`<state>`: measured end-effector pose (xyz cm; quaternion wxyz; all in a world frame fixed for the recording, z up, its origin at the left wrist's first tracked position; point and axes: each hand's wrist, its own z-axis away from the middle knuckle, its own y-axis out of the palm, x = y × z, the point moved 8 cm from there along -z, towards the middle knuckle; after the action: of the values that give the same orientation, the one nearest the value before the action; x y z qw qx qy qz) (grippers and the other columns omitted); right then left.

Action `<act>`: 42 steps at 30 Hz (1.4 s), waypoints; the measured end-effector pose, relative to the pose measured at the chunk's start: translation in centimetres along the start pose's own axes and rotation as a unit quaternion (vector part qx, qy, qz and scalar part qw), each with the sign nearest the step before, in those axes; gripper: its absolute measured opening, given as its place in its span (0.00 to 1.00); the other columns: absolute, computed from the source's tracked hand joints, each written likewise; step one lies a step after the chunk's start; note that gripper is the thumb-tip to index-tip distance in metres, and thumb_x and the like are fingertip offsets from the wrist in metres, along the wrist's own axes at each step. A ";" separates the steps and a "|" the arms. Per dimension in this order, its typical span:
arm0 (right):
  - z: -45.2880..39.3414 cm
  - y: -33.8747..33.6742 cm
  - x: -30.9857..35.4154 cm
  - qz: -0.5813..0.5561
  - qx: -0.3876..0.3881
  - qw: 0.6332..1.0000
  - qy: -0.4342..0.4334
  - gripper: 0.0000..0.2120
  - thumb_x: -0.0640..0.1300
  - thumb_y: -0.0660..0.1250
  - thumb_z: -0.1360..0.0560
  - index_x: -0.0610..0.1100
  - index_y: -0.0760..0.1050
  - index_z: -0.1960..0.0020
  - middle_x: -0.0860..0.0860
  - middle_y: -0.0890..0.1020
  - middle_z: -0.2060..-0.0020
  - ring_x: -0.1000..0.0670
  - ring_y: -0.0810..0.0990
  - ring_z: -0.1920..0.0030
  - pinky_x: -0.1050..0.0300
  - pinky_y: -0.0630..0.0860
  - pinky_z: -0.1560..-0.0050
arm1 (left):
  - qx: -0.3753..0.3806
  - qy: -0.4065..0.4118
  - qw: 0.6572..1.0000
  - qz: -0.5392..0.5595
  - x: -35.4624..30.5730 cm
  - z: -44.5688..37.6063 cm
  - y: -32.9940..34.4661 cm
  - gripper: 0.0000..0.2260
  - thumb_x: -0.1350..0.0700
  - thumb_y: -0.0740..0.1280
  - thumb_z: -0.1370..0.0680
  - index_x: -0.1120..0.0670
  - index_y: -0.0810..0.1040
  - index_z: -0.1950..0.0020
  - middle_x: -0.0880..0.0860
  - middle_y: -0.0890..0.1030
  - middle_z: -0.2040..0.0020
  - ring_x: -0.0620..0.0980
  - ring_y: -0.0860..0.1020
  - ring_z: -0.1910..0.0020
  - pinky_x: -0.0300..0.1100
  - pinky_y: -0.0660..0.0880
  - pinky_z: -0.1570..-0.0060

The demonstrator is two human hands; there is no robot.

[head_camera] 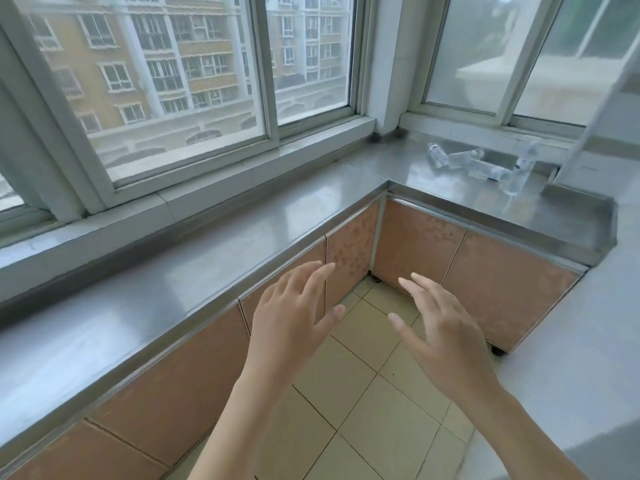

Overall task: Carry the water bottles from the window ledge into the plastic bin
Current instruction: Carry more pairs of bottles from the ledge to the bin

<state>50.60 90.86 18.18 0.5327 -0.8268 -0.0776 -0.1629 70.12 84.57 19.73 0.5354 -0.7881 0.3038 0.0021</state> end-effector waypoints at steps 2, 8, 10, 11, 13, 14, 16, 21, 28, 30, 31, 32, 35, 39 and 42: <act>-2.2 0.6 -1.6 0.003 -0.001 1.000 0.017 0.28 0.62 0.54 0.26 0.50 0.70 0.31 0.52 0.73 0.32 0.49 0.72 0.33 0.48 0.69 0.34 | 0.002 0.015 1.000 0.011 -0.5 -3.1 1.5 0.25 0.43 0.69 0.25 0.46 0.72 0.29 0.46 0.76 0.32 0.50 0.76 0.35 0.46 0.72 0.41; -8.7 2.1 -8.3 0.026 -0.010 0.998 0.065 0.29 0.62 0.54 0.27 0.51 0.71 0.31 0.53 0.72 0.31 0.51 0.70 0.32 0.60 0.63 0.38 | 0.015 0.050 0.998 0.037 -2.2 -11.7 8.2 0.25 0.44 0.70 0.26 0.47 0.72 0.30 0.47 0.76 0.32 0.51 0.77 0.36 0.48 0.74 0.42; -11.5 2.8 -10.8 0.028 -0.010 0.997 0.070 0.28 0.62 0.55 0.27 0.51 0.71 0.31 0.54 0.72 0.31 0.52 0.69 0.32 0.59 0.64 0.38 | 0.017 0.052 0.998 0.041 -3.1 -14.9 10.5 0.25 0.43 0.69 0.25 0.47 0.72 0.29 0.46 0.76 0.31 0.50 0.76 0.34 0.49 0.74 0.41; -12.8 3.1 -12.0 0.029 -0.006 0.997 0.073 0.28 0.62 0.55 0.27 0.52 0.70 0.31 0.54 0.72 0.31 0.52 0.69 0.32 0.58 0.64 0.38 | 0.019 0.051 0.997 0.046 -3.6 -16.4 11.5 0.25 0.43 0.68 0.25 0.46 0.71 0.29 0.46 0.75 0.31 0.49 0.75 0.34 0.48 0.73 0.40; -15.6 3.5 -14.5 0.027 0.000 0.997 0.077 0.27 0.62 0.55 0.26 0.53 0.70 0.30 0.55 0.71 0.31 0.52 0.68 0.32 0.56 0.66 0.37 | 0.021 0.051 0.997 0.049 -4.6 -19.3 13.3 0.25 0.43 0.67 0.24 0.46 0.71 0.28 0.45 0.74 0.30 0.48 0.74 0.33 0.48 0.72 0.39; -17.0 3.6 -15.6 0.025 0.003 0.997 0.079 0.26 0.62 0.57 0.25 0.53 0.69 0.30 0.55 0.70 0.30 0.52 0.68 0.31 0.56 0.65 0.36 | 0.023 0.052 0.997 0.047 -5.0 -20.7 14.0 0.25 0.42 0.67 0.24 0.45 0.70 0.28 0.44 0.74 0.30 0.48 0.74 0.33 0.47 0.72 0.38; -19.8 3.7 -17.6 0.019 0.010 0.996 0.084 0.24 0.59 0.61 0.24 0.53 0.68 0.29 0.56 0.69 0.29 0.53 0.66 0.30 0.56 0.64 0.35 | 0.026 0.054 0.997 0.041 -5.8 -23.6 15.4 0.25 0.42 0.66 0.24 0.45 0.69 0.28 0.44 0.74 0.30 0.47 0.73 0.32 0.46 0.71 0.38; -25.6 3.6 -22.3 0.017 0.007 0.996 0.089 0.25 0.57 0.63 0.24 0.53 0.68 0.29 0.56 0.68 0.29 0.53 0.66 0.29 0.54 0.65 0.34 | 0.017 0.052 0.998 0.038 -7.2 -30.4 18.6 0.25 0.43 0.68 0.24 0.46 0.71 0.29 0.44 0.75 0.32 0.48 0.74 0.34 0.46 0.71 0.39; -32.1 4.4 -28.5 0.026 0.008 0.993 0.112 0.25 0.58 0.62 0.24 0.53 0.67 0.28 0.55 0.68 0.28 0.51 0.66 0.29 0.52 0.64 0.32 | 0.045 0.071 0.995 0.051 -9.9 -38.2 24.8 0.25 0.41 0.66 0.24 0.44 0.69 0.28 0.42 0.73 0.31 0.47 0.73 0.32 0.46 0.70 0.37; -34.2 4.8 -30.5 0.029 0.004 0.992 0.124 0.26 0.58 0.62 0.24 0.53 0.66 0.28 0.55 0.68 0.28 0.50 0.66 0.29 0.51 0.65 0.32 | 0.055 0.079 0.994 0.054 -10.4 -40.9 26.8 0.25 0.41 0.66 0.23 0.43 0.68 0.27 0.42 0.72 0.30 0.46 0.72 0.31 0.46 0.69 0.35; -35.4 5.0 -31.5 0.031 0.002 0.991 0.128 0.26 0.59 0.61 0.24 0.53 0.66 0.28 0.55 0.68 0.28 0.50 0.66 0.29 0.51 0.65 0.33 | 0.057 0.082 0.993 0.056 -10.7 -42.3 27.8 0.25 0.41 0.66 0.23 0.43 0.68 0.27 0.42 0.72 0.29 0.47 0.71 0.31 0.46 0.69 0.35; -36.7 5.2 -32.5 0.034 0.001 0.991 0.132 0.26 0.59 0.61 0.24 0.53 0.66 0.28 0.55 0.68 0.28 0.50 0.66 0.29 0.50 0.65 0.33 | 0.057 0.085 0.993 0.058 -10.9 -43.8 28.8 0.25 0.41 0.66 0.23 0.44 0.69 0.27 0.42 0.72 0.29 0.47 0.71 0.31 0.46 0.69 0.35; -40.8 6.0 -35.7 0.041 0.002 0.989 0.144 0.27 0.60 0.59 0.25 0.53 0.66 0.28 0.54 0.67 0.28 0.50 0.65 0.28 0.50 0.65 0.33 | 0.060 0.094 0.992 0.067 -11.9 -48.7 31.9 0.25 0.42 0.68 0.24 0.44 0.70 0.28 0.42 0.73 0.30 0.47 0.72 0.31 0.45 0.69 0.36; -46.2 7.2 -40.1 0.052 0.009 0.984 0.168 0.27 0.60 0.58 0.25 0.52 0.67 0.29 0.53 0.68 0.28 0.49 0.65 0.29 0.49 0.66 0.33 | 0.076 0.115 0.987 0.081 -13.3 -55.5 36.3 0.25 0.42 0.67 0.23 0.45 0.69 0.27 0.43 0.73 0.29 0.47 0.71 0.30 0.45 0.69 0.36; -49.5 7.7 -43.2 0.051 0.000 0.981 0.190 0.25 0.59 0.61 0.25 0.51 0.68 0.30 0.53 0.69 0.29 0.49 0.67 0.31 0.49 0.68 0.35 | 0.080 0.136 0.983 0.090 -14.8 -60.3 39.3 0.24 0.44 0.70 0.25 0.46 0.72 0.29 0.45 0.76 0.32 0.49 0.75 0.34 0.47 0.72 0.39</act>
<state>3.33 44.67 15.15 0.5452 -0.7838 0.0668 -0.2897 19.70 31.12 17.24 0.5481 -0.7047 0.4431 -0.0814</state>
